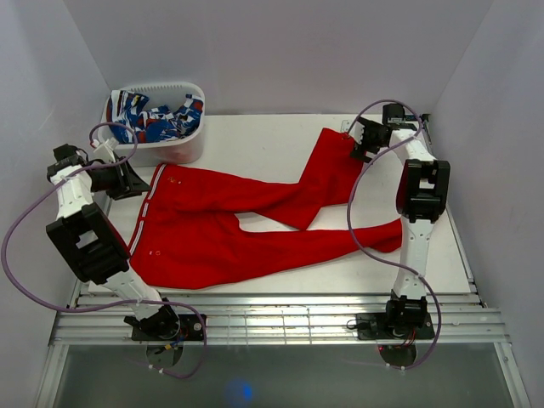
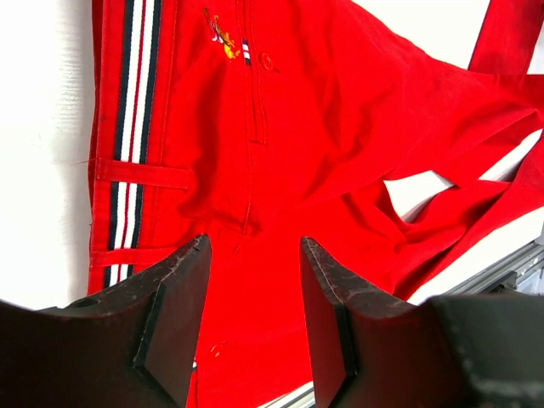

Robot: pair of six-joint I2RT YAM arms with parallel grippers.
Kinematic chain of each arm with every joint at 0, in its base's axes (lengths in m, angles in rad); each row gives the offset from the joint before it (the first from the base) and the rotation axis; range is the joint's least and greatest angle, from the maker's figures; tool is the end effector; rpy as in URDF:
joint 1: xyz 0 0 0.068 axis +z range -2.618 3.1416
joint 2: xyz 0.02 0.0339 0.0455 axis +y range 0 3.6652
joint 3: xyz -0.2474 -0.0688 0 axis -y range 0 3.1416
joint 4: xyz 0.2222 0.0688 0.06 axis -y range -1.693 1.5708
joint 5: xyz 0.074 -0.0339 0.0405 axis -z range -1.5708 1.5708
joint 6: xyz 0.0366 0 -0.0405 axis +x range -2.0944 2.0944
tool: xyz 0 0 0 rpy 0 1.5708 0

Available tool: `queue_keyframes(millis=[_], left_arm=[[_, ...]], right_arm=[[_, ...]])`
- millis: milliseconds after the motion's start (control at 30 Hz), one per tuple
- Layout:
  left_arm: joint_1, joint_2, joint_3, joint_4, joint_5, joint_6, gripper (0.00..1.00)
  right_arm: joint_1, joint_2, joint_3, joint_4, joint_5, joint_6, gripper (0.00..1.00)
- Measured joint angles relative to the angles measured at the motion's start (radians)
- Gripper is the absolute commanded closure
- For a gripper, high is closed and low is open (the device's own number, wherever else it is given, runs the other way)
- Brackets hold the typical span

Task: Fold and stack the trousers
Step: Flatten the trousers out

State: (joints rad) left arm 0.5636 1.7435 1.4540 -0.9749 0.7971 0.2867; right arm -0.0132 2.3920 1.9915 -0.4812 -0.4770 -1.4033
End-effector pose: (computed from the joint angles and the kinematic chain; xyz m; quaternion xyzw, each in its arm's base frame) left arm 0.2867 0.1502 0.2564 -0.0670 0.9103 -0.2914 0.2863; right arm 0.4970 0.0102 0.1685 -0.6470 0.6513 -0.0446 0.3939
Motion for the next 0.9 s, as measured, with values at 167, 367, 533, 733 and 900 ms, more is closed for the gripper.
queue_keyframes(millis=[167, 367, 533, 733, 900], left_arm=[[0.000, 0.000, 0.000, -0.002, 0.000, -0.018, 0.44], [0.000, 0.000, 0.028, -0.013, 0.003, -0.052, 0.44], [0.000, 0.000, 0.067, -0.012, 0.016, -0.075, 0.44], [0.000, -0.001, 0.068, -0.035, 0.018, -0.071, 0.44], [0.000, -0.016, 0.065, -0.066, 0.018, -0.040, 0.44]], right_arm=[[0.014, 0.082, 0.149, -0.113, 0.004, 0.048, 0.05], [0.041, 0.119, 0.233, -0.222, 0.092, 0.090, 0.18], [0.041, 0.130, 0.271, -0.278, 0.137, 0.163, 0.13], [0.032, 0.137, 0.303, -0.357, 0.158, 0.233, 0.03], [0.028, 0.125, 0.295, -0.426, 0.175, 0.282, 0.17]])
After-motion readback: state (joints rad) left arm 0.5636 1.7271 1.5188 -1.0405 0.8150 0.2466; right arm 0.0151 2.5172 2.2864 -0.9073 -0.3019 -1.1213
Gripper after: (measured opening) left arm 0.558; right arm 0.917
